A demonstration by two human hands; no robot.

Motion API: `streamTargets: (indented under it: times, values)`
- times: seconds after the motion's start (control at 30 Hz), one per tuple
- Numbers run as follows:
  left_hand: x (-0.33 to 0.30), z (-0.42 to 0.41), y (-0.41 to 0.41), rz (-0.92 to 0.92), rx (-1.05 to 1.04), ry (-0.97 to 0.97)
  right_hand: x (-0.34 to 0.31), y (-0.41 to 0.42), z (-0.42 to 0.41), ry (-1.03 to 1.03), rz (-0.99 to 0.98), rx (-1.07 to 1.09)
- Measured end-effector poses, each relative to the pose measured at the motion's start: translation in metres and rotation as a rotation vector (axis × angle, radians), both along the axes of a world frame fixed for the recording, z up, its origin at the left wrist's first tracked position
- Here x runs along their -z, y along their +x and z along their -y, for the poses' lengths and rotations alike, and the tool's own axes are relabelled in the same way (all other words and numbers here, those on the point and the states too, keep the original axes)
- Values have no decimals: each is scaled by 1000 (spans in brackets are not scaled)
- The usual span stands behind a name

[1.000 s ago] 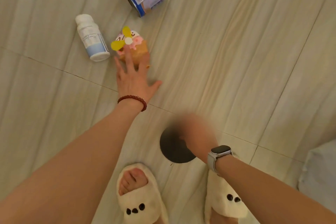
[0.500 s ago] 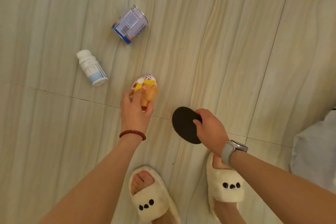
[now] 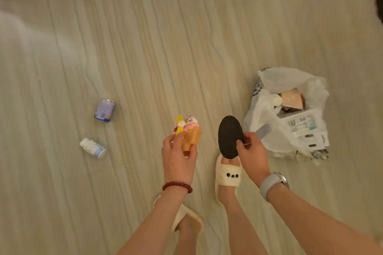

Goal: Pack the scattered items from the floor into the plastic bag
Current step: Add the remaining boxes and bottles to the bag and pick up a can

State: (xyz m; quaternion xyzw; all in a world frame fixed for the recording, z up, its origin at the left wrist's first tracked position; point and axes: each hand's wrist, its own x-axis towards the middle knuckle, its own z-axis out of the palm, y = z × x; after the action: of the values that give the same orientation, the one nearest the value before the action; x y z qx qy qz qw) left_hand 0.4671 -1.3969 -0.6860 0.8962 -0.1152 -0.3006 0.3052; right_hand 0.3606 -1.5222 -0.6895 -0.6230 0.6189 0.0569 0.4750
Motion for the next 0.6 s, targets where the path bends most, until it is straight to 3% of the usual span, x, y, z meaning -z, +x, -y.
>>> streamTargets:
  times: [0.13,0.27,0.43,0.53,0.6]
  values:
    - [-47,82,-32,-12,231,-44,-42,-48,63,-18,37,355]
    - [-56,159,-71,-47,339,-41,-45,-95,131,-13,49,504]
    - [-16,228,-107,-64,464,13,0,-123,207,27,125,662]
    - [14,250,-118,-38,542,34,40,-137,233,207,201,853]
    - [32,259,-121,-28,592,45,65,-149,235,293,138,912]
